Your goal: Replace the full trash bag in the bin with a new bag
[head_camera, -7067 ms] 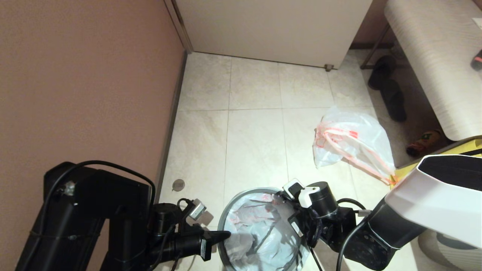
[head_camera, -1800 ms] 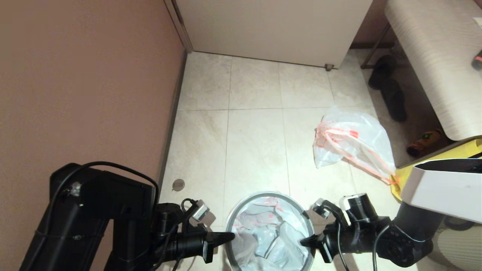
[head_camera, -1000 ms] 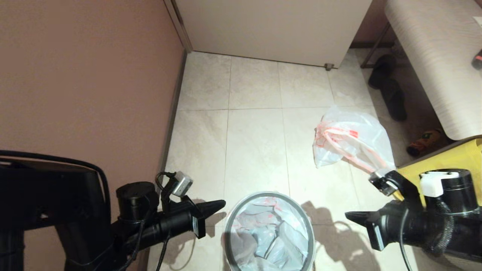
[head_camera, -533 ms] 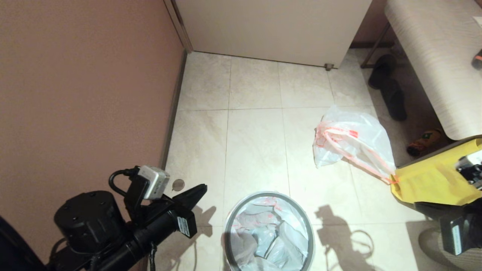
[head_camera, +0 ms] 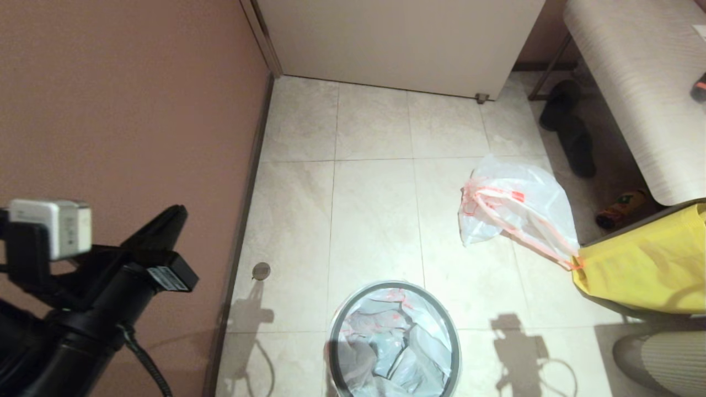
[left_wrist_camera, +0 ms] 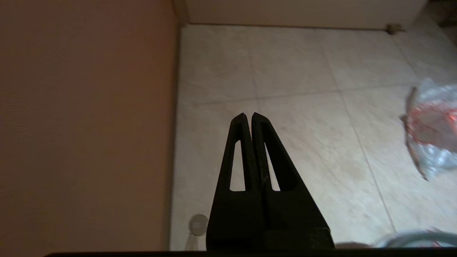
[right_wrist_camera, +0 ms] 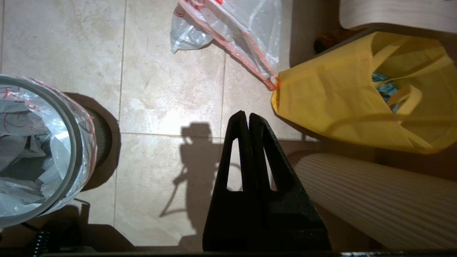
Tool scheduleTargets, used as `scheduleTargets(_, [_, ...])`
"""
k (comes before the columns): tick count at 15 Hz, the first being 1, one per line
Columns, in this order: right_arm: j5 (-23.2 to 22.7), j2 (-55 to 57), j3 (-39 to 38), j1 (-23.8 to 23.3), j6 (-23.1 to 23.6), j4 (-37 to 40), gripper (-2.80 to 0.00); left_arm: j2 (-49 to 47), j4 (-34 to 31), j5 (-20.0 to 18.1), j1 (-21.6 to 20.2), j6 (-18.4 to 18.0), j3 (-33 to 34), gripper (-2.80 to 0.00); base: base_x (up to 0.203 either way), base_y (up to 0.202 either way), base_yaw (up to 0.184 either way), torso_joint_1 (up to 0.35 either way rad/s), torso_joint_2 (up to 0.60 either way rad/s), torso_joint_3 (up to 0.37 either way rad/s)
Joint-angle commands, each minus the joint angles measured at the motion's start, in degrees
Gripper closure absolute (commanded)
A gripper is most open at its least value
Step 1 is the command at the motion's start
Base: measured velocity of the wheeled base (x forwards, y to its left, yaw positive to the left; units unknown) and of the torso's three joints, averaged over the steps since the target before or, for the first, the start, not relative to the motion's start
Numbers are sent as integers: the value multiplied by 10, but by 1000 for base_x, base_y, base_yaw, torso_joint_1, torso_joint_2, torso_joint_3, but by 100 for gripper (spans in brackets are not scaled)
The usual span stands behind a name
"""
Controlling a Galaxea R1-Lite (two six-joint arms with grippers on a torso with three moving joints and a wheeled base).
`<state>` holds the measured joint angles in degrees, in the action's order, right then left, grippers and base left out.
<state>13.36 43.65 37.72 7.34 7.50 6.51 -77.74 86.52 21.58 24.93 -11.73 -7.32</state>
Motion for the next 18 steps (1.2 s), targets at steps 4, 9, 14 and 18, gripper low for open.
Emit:
scheduleTargets(4, [2,-174,8,-52,3,94,0,177,-16,5,-137,-34,24,0,0,0,0,0,0,0])
scheduleTargets(9, [1,-280,90,-100,4,250,0,345,-106,20,-226,-41,28,0,0,0,0,0,0,0])
scheduleTargets(14, [-35,-288,98,-98,45,294,0,524,-220,34,-277,-31,67,0,0,0,0,0,0,0])
scheduleTargets(18, [-82,-301,92,-93,21,349,0,674,-409,34,-264,30,72,0,0,0,0,0,0,0])
